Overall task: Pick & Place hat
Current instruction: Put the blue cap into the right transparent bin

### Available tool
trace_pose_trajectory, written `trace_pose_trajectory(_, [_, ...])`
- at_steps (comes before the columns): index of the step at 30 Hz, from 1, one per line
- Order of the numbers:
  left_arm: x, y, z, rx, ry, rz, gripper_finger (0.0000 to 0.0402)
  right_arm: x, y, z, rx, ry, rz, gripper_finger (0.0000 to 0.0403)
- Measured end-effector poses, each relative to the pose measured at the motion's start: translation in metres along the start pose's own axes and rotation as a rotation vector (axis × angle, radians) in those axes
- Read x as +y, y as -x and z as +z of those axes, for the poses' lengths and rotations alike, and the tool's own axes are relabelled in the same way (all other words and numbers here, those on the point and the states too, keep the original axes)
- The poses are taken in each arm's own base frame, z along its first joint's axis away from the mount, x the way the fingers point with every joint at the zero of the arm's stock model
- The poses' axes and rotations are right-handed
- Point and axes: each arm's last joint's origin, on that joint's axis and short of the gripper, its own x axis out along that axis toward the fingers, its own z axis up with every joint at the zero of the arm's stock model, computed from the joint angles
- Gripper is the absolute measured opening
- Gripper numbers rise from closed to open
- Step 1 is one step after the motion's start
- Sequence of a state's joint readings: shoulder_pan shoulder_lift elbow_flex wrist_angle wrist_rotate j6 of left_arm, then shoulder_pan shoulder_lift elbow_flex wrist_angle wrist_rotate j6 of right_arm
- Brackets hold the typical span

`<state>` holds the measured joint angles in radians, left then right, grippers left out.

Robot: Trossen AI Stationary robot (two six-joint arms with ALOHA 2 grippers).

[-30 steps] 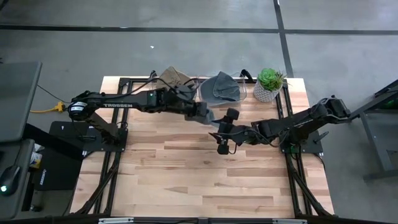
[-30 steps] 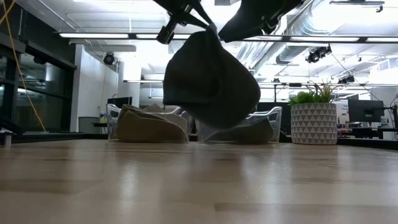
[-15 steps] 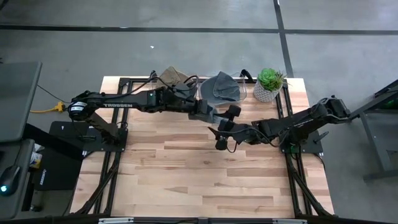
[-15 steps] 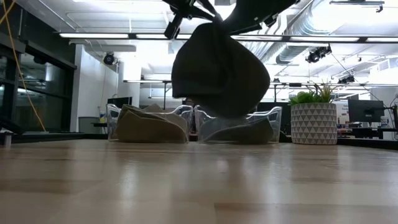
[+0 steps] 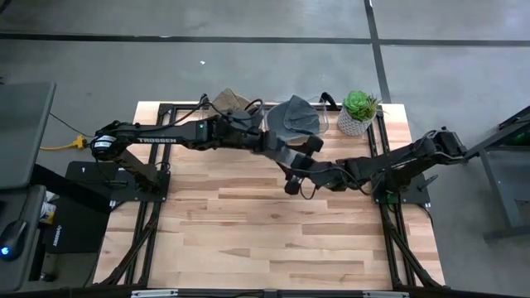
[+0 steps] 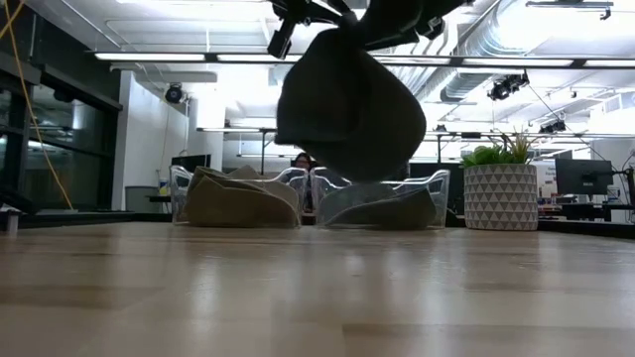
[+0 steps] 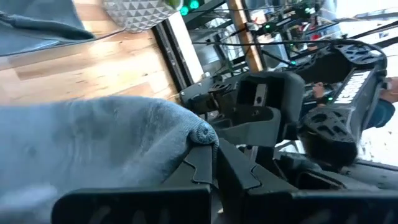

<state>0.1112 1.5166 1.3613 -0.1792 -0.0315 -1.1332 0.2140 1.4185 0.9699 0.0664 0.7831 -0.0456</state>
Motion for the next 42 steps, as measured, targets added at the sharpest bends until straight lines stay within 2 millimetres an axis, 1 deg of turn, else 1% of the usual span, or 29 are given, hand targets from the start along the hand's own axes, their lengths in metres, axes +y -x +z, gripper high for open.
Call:
trace_pose_trajectory(6, [-0.001, 0.0, 0.0, 0.007, 0.001, -0.018, 0.0, 0.001, 0.0, 0.004, -0.034, -0.007, 0.034, 0.0275])
trace_pose_trajectory(12, [-0.003, 0.0, 0.001, 0.007, 0.005, -0.041, 0.0, 0.0, 0.0, 0.005, -0.044, -0.018, 0.028, 0.0275])
trace_pose_trajectory(17, [-0.005, 0.0, 0.001, 0.005, 0.005, -0.058, 0.0, -0.001, -0.002, 0.007, -0.058, -0.031, 0.071, 0.0275])
trace_pose_trajectory(21, [-0.005, 0.0, 0.001, 0.005, 0.004, -0.063, 0.0, -0.001, -0.002, 0.008, -0.066, -0.047, 0.074, 0.0275])
trace_pose_trajectory(24, [-0.006, 0.0, 0.001, 0.027, 0.003, -0.076, 0.0, -0.003, -0.003, 0.008, -0.064, -0.057, 0.041, 0.0275])
trace_pose_trajectory(28, [-0.006, 0.0, 0.001, 0.038, 0.003, -0.081, 0.0, -0.007, -0.005, 0.008, -0.062, -0.127, -0.019, 0.0275])
trace_pose_trajectory(33, [-0.006, 0.0, 0.001, 0.04, 0.001, -0.082, 0.0, -0.011, -0.008, 0.009, -0.068, -0.238, -0.027, 0.0275])
trace_pose_trajectory(35, [-0.006, 0.0, 0.001, 0.045, 0.001, -0.084, 0.0, -0.011, -0.008, 0.008, -0.067, -0.254, -0.022, 0.0275])
trace_pose_trajectory(38, [-0.006, 0.0, 0.0, 0.066, -0.001, -0.087, 0.0, -0.01, -0.008, 0.008, -0.065, -0.229, -0.018, 0.0275])
trace_pose_trajectory(42, [-0.003, 0.0, -0.002, 0.093, -0.008, -0.066, 0.0, -0.006, -0.005, 0.007, -0.057, -0.138, 0.006, 0.0275])
